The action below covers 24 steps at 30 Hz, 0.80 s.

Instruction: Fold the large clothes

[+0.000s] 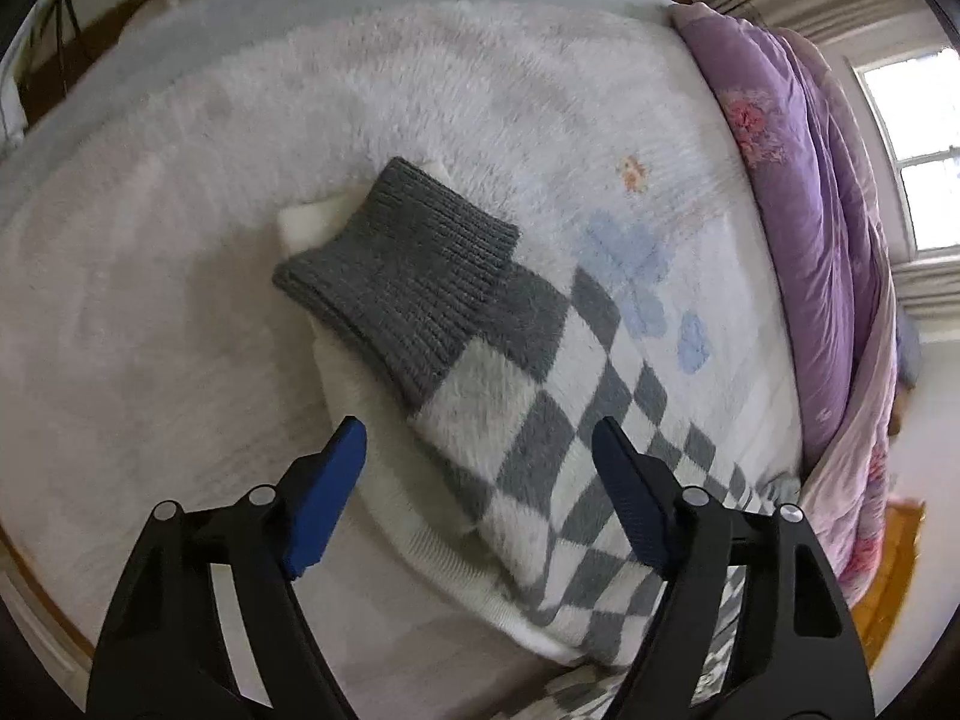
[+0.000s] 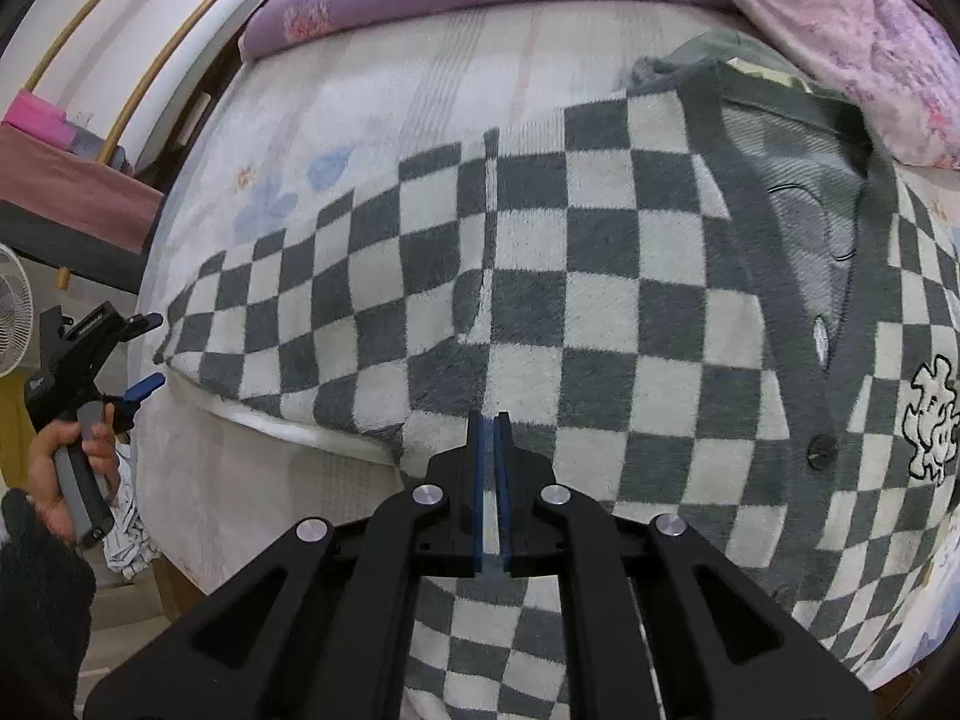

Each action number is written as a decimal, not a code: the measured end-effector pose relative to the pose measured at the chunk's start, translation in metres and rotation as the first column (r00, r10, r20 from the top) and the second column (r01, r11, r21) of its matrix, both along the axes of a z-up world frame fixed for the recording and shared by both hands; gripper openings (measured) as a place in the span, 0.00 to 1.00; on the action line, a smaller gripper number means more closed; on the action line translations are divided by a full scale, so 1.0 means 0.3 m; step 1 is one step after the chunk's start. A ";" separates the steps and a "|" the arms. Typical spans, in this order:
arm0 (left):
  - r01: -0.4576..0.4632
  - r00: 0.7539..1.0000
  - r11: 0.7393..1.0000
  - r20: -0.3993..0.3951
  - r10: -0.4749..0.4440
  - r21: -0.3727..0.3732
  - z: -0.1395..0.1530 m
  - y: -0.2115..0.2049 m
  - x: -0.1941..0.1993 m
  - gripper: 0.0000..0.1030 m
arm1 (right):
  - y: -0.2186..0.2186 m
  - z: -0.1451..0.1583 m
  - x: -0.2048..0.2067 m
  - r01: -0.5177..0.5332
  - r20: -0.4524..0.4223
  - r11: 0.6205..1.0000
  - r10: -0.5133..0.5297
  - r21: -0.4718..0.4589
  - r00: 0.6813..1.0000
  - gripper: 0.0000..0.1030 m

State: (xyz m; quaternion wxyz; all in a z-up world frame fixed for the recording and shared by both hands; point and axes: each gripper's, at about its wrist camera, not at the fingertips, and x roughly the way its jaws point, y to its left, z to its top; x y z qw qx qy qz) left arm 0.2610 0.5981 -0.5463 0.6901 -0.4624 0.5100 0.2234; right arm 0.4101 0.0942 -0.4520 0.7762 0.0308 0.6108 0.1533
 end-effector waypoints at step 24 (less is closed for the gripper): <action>0.260 0.888 0.907 0.288 -0.360 0.331 0.593 -0.454 0.092 0.10 | -0.015 -0.363 0.246 0.142 -0.241 0.964 -0.086 0.224 0.967 0.01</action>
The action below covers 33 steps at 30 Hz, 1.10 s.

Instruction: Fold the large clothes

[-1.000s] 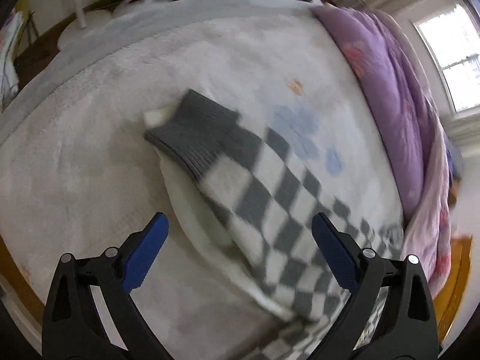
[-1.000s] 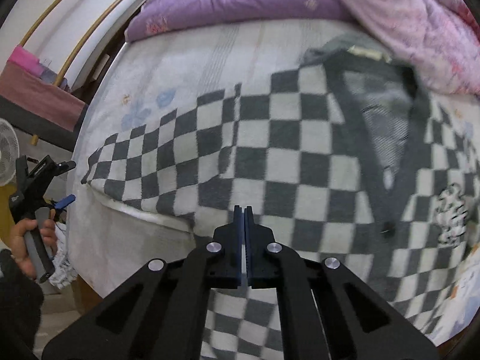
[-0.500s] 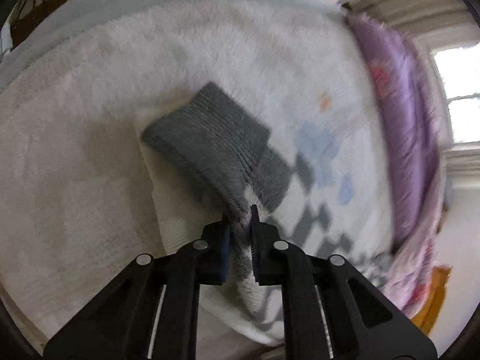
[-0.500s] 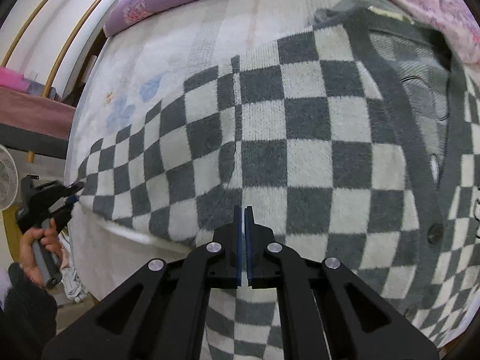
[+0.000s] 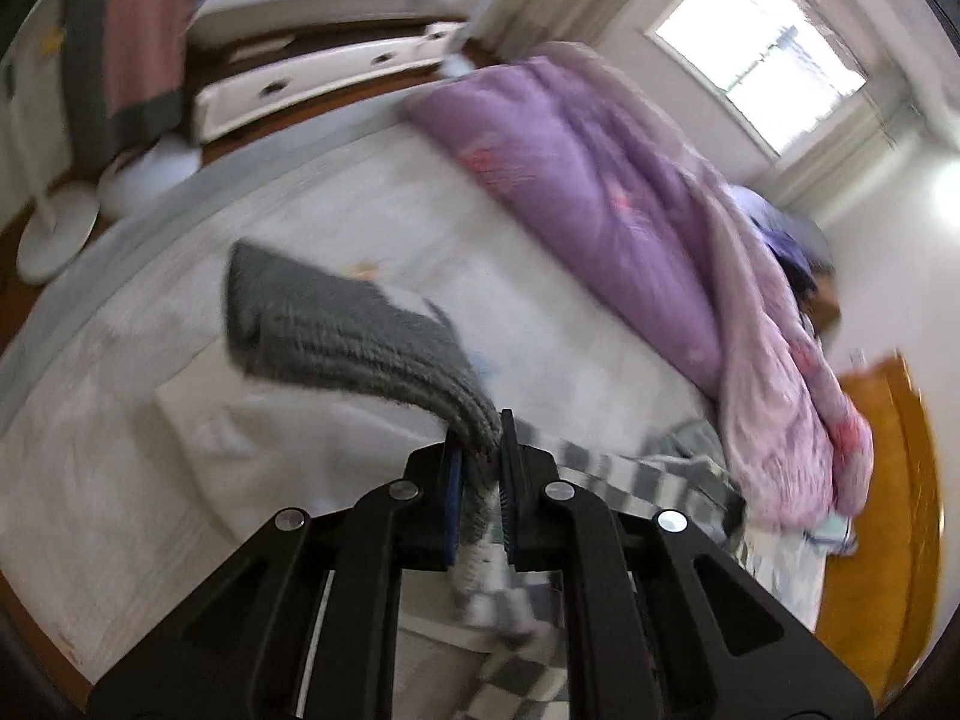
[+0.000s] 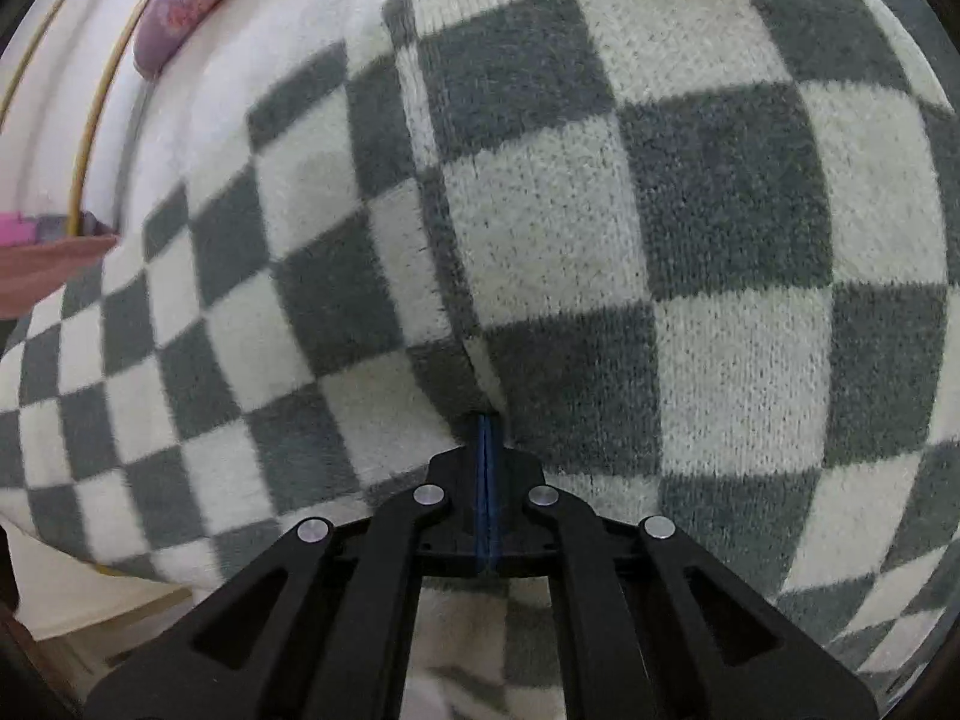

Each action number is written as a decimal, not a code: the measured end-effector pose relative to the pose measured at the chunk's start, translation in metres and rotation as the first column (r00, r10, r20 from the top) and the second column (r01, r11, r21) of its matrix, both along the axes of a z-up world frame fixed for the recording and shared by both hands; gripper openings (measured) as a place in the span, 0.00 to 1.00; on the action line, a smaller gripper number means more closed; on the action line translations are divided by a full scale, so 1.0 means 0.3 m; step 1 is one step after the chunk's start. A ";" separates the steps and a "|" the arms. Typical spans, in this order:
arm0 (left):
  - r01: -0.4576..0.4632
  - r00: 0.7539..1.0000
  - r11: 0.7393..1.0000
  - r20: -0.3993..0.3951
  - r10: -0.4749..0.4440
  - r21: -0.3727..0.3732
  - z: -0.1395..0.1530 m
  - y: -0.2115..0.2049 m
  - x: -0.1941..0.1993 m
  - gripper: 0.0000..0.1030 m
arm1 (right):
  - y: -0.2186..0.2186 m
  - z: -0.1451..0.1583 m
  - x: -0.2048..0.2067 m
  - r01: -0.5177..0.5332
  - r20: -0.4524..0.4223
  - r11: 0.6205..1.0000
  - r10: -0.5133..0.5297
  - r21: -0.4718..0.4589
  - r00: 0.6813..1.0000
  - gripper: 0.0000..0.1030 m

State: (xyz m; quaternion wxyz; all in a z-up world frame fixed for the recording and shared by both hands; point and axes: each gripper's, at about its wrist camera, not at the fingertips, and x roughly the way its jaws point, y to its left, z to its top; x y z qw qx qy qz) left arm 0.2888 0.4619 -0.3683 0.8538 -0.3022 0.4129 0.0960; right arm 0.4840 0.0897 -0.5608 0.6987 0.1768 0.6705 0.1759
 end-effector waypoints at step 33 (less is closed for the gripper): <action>0.669 0.707 0.695 -0.513 -0.486 0.264 -0.762 -1.871 0.406 0.18 | -2.370 0.218 -0.726 0.873 0.185 0.487 -0.856 -0.024 0.483 0.14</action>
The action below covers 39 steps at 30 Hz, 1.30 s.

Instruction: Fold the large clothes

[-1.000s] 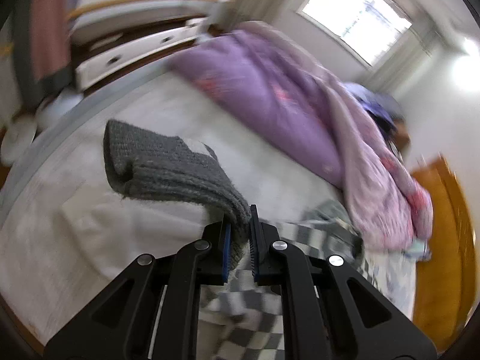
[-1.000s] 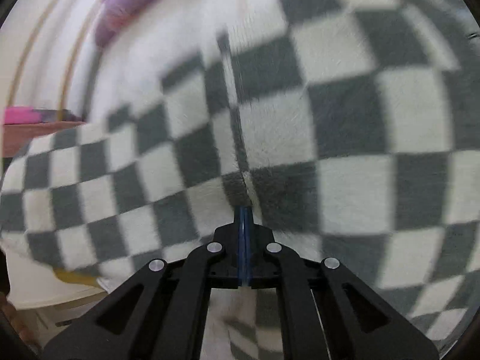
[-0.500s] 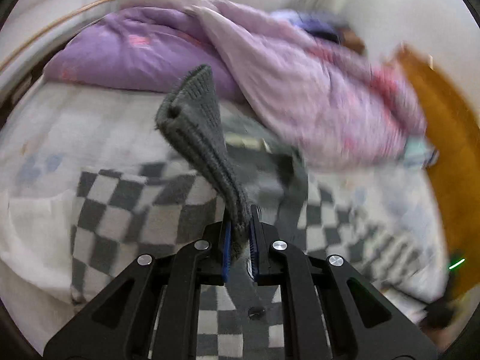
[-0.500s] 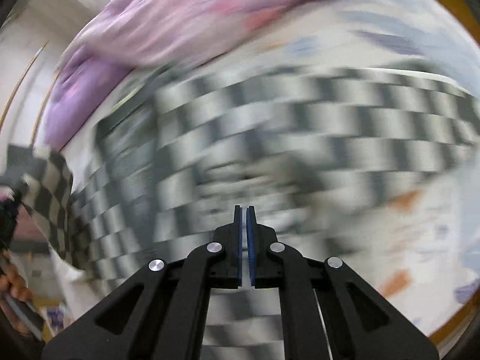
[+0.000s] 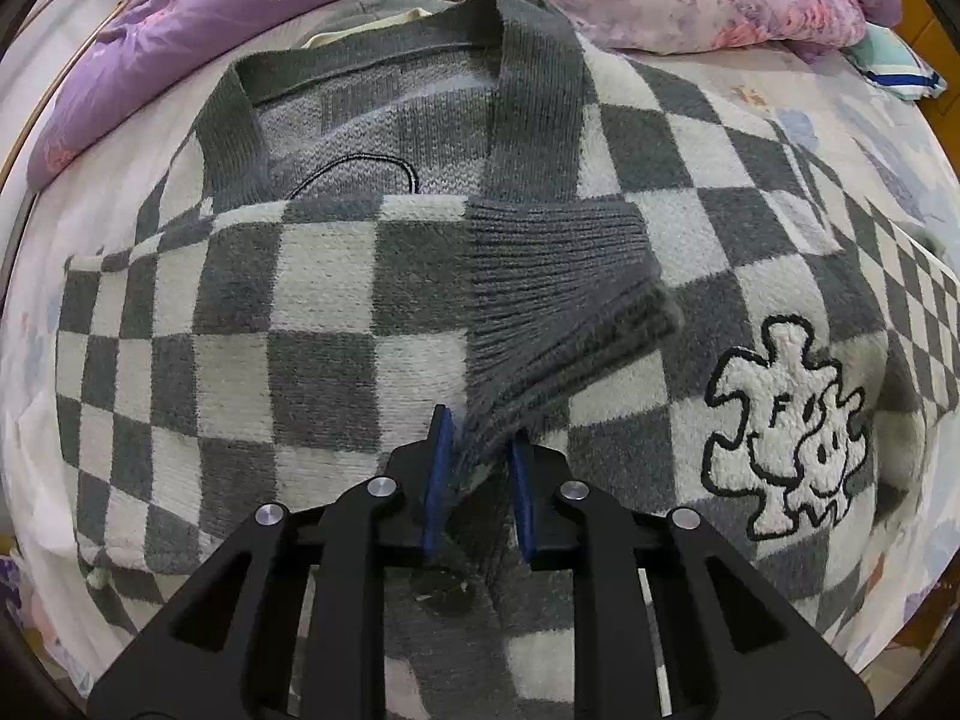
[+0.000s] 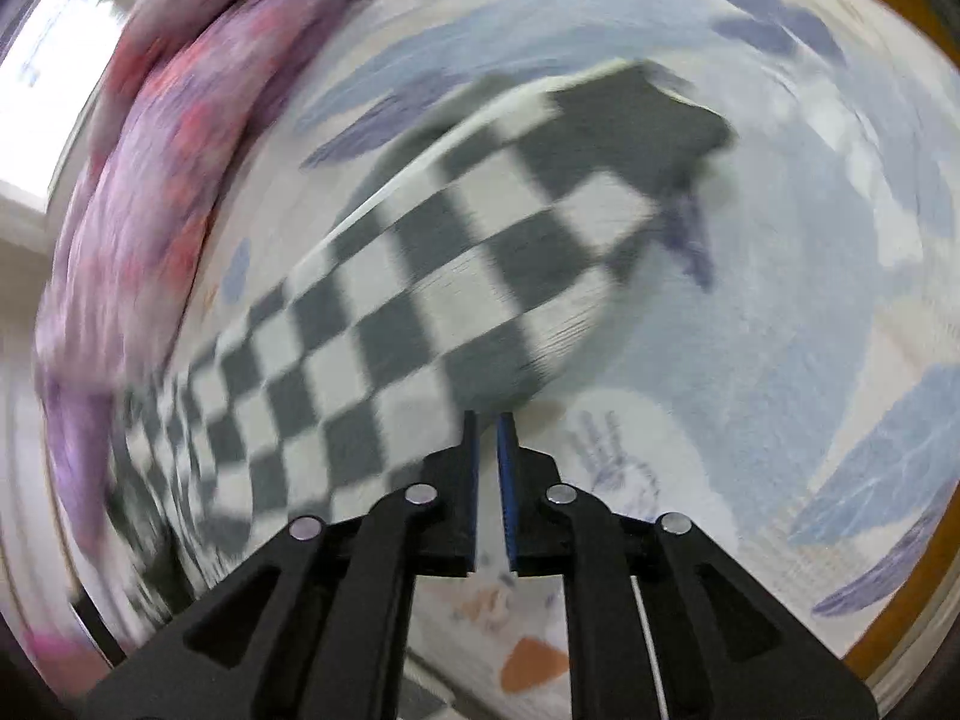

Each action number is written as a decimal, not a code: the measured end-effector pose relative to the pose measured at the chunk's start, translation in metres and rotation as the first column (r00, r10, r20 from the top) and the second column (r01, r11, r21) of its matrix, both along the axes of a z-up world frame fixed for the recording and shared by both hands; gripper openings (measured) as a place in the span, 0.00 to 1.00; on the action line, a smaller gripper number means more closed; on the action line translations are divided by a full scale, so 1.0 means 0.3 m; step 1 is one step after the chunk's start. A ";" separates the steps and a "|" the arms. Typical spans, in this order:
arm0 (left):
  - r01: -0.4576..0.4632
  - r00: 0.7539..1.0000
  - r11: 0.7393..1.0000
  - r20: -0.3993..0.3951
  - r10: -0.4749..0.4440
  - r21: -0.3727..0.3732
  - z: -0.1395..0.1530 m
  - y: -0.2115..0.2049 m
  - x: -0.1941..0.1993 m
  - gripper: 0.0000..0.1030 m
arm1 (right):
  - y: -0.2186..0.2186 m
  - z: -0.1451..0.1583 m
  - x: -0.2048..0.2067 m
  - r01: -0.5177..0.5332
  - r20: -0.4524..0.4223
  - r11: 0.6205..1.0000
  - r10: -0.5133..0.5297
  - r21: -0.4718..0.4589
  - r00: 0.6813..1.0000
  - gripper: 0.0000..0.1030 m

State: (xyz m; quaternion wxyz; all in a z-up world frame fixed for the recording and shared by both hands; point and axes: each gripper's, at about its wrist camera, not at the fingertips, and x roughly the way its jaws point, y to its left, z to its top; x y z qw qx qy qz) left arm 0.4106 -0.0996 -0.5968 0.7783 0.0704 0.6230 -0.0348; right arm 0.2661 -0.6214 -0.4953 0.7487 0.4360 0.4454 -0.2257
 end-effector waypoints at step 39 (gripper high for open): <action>-0.279 0.952 0.948 0.083 0.293 -0.153 0.254 0.542 -0.062 0.68 | 0.636 0.592 0.308 -0.304 0.438 0.900 0.420 -0.313 0.794 0.08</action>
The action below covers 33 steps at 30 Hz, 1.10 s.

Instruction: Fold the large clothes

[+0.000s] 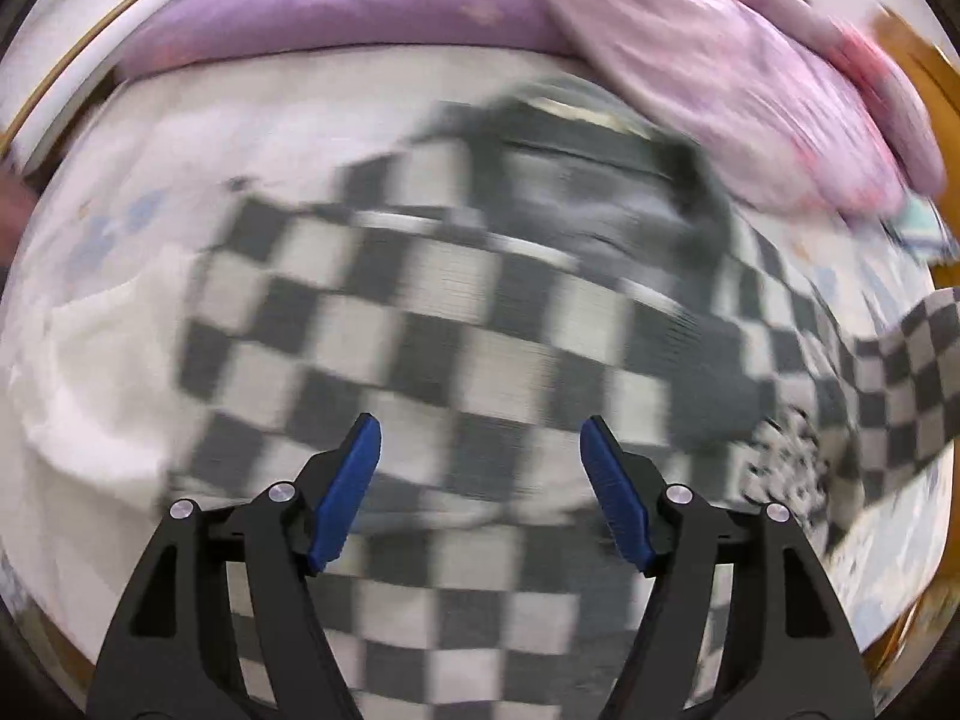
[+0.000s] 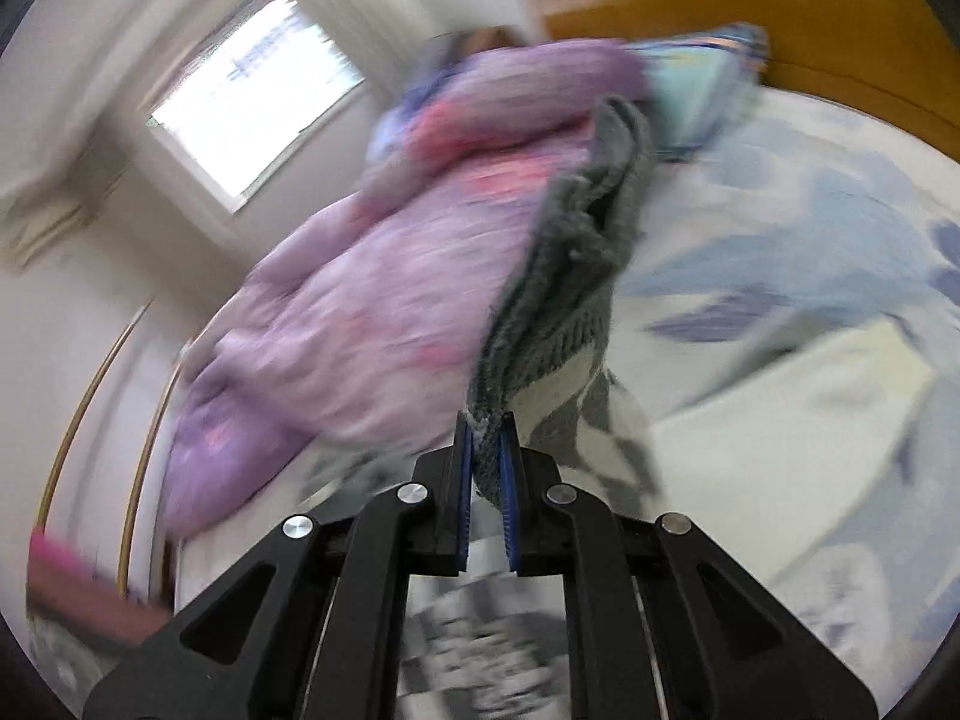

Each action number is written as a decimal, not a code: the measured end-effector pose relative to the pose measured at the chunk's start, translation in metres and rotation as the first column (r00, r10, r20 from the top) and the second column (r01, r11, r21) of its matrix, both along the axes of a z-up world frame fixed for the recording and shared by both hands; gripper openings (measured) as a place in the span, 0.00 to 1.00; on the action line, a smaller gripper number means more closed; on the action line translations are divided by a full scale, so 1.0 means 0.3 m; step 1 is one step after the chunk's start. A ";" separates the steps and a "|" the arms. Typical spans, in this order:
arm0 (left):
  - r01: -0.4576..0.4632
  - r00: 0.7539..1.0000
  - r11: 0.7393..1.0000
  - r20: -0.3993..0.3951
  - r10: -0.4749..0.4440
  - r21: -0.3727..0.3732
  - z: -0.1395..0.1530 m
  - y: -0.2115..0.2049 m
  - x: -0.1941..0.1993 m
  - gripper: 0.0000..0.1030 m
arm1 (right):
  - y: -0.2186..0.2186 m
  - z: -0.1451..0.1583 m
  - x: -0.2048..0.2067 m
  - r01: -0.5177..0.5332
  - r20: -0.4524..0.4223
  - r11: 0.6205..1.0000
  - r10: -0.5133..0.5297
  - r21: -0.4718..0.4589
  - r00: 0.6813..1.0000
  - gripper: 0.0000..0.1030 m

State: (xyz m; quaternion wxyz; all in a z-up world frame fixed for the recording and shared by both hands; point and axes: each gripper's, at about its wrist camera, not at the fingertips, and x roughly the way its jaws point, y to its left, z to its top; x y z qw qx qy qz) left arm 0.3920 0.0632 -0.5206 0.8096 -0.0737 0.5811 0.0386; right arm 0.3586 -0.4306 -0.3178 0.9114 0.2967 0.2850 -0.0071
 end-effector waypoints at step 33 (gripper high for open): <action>-0.187 0.982 0.966 -0.046 0.181 -0.178 -0.010 0.666 -0.066 0.79 | 0.927 -0.390 0.113 -0.398 -0.439 0.889 0.271 -0.228 0.857 0.63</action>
